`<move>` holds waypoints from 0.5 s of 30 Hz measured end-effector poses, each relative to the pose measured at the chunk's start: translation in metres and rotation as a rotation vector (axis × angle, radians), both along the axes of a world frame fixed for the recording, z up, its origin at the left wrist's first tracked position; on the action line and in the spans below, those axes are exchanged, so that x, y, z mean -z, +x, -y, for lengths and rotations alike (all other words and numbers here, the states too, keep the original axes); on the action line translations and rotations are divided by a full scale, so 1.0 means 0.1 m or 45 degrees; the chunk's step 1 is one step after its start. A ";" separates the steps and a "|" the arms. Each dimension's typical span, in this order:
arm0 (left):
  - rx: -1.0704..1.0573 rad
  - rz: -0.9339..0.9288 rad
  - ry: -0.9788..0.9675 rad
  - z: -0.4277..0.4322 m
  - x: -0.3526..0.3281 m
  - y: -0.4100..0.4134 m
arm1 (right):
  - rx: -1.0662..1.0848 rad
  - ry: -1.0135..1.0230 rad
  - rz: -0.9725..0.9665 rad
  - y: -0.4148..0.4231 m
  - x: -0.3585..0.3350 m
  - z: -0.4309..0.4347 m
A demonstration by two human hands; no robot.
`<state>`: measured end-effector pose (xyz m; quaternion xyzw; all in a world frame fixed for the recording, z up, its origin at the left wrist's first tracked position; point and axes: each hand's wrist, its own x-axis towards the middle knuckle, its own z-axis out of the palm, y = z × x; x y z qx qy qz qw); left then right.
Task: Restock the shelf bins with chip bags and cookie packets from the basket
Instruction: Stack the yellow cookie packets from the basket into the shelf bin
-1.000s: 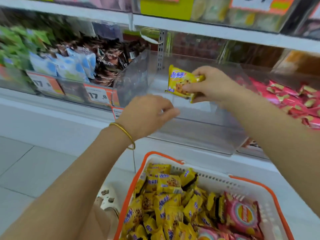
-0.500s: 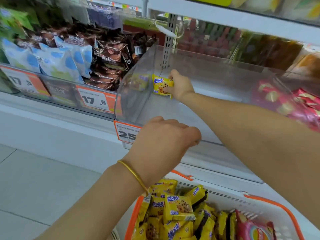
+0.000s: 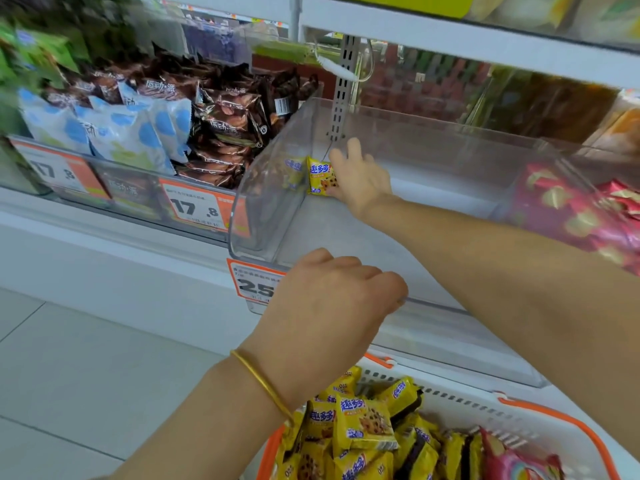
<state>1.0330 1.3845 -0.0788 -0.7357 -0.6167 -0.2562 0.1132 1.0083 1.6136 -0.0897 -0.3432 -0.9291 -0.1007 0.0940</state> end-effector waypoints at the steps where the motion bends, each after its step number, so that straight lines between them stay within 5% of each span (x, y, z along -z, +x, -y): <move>1: -0.004 0.019 0.005 0.03 -0.02 0.00 | 0.011 -0.006 0.009 0.01 -0.06 0.03; 5: 0.025 0.092 0.180 0.22 -0.19 0.05 | -0.019 0.031 -0.103 0.39 -0.63 0.43; 9: 0.109 0.206 0.191 0.50 -0.16 0.17 | -0.356 -0.487 -0.566 1.56 -0.95 1.41; 11: -0.023 0.186 -0.008 0.60 0.02 0.23 | -0.382 -0.692 -0.407 2.03 -0.62 1.87; 15: -0.292 0.195 -0.414 0.62 0.38 0.30 | -0.141 -0.829 0.282 2.05 0.48 2.01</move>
